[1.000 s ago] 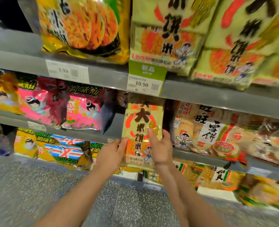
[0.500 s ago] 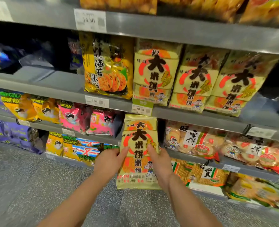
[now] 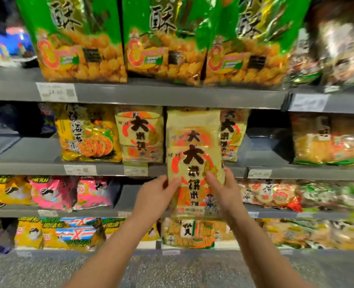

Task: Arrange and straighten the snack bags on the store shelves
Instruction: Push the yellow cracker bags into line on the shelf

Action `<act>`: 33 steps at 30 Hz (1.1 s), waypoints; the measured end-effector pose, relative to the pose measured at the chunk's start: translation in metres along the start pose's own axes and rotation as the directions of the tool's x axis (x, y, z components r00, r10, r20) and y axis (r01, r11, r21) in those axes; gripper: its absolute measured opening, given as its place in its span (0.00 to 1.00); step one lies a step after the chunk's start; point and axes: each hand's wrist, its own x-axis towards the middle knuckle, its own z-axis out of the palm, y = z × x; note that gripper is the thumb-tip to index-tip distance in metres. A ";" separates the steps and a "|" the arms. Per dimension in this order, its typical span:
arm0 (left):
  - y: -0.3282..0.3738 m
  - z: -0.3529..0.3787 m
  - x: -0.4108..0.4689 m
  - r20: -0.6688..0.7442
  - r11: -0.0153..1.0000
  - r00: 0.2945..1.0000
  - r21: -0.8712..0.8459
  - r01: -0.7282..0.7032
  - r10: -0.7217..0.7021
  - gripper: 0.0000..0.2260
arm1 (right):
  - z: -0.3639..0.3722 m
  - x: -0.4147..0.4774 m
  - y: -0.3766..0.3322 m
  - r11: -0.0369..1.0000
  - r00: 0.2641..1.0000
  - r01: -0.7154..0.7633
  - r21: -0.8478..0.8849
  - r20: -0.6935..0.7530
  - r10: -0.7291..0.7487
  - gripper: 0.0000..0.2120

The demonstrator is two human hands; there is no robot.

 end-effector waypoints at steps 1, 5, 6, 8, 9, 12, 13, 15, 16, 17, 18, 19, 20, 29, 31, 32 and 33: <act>0.013 0.006 0.010 0.014 1.000 1.000 0.018 -0.021 0.021 0.22 | -0.010 0.009 -0.007 1.000 1.000 0.027 -0.003 -0.011 -0.027 0.35; 0.041 0.036 0.046 0.092 0.994 0.995 0.100 -0.040 0.031 0.20 | -0.044 0.043 -0.025 0.993 0.994 0.107 -0.053 0.005 -0.107 0.32; 0.045 0.043 0.052 0.105 0.994 0.994 0.099 -0.036 0.025 0.19 | -0.051 0.049 -0.028 0.988 0.992 0.126 -0.089 0.011 -0.126 0.30; 0.050 0.056 0.062 0.110 0.998 0.994 0.062 -0.019 0.012 0.20 | -0.062 0.065 -0.031 0.979 0.989 0.151 -0.140 0.014 -0.150 0.29; 0.053 0.061 0.067 0.103 0.999 0.995 0.042 -0.009 0.005 0.20 | -0.067 0.073 -0.032 0.972 0.986 0.166 -0.168 0.016 -0.165 0.25; 0.062 0.075 0.081 0.081 0.997 0.997 -0.077 0.005 0.001 0.14 | -0.072 0.091 -0.044 0.939 0.965 0.262 -0.224 0.034 -0.261 0.14; 0.066 0.078 0.088 0.072 0.992 0.997 -0.126 0.004 0.005 0.14 | -0.073 0.095 -0.050 0.924 0.956 0.289 -0.251 0.018 -0.294 0.15; 0.077 0.079 0.101 0.051 0.984 0.999 -0.176 0.000 0.009 0.18 | -0.074 0.108 -0.058 0.893 0.940 0.327 -0.309 0.007 -0.342 0.16; 0.083 0.078 0.107 0.038 0.984 0.999 -0.178 -0.007 0.014 0.19 | -0.075 0.112 -0.062 0.882 0.931 0.350 -0.317 0.011 -0.366 0.16; 0.086 0.077 0.112 0.026 0.985 0.999 -0.171 -0.013 0.018 0.19 | -0.076 0.117 -0.062 0.875 0.928 0.356 -0.329 0.010 -0.373 0.16; 0.088 0.076 0.115 0.015 0.987 1.000 -0.157 -0.017 0.019 0.19 | -0.076 0.119 -0.062 0.869 0.923 0.368 -0.329 0.016 -0.385 0.15; 0.088 0.076 0.116 0.009 0.991 1.000 -0.133 -0.014 0.015 0.19 | -0.076 0.119 -0.060 0.870 0.923 0.366 -0.331 0.013 -0.384 0.14; 0.086 0.077 0.117 0.003 0.995 1.000 -0.102 -0.015 0.015 0.19 | -0.076 0.119 -0.056 0.871 0.924 0.366 -0.327 0.016 -0.382 0.13; 0.078 0.089 0.124 0.073 0.991 0.996 0.126 -0.053 0.044 0.20 | -0.076 0.127 -0.027 0.908 0.965 0.236 -0.347 -0.023 -0.260 0.08; 0.077 0.093 0.128 0.084 0.987 0.995 0.148 -0.065 0.053 0.17 | -0.074 0.131 -0.027 0.912 0.970 0.217 -0.348 -0.028 -0.241 0.08; 0.076 0.094 0.129 0.082 0.987 0.995 0.149 -0.066 0.055 0.17 | -0.073 0.133 -0.026 0.911 0.971 0.211 -0.354 -0.034 -0.238 0.08; 0.074 0.096 0.130 0.080 0.988 0.995 0.141 -0.069 0.058 0.17 | -0.072 0.134 -0.026 0.909 0.971 0.207 -0.362 -0.040 -0.238 0.09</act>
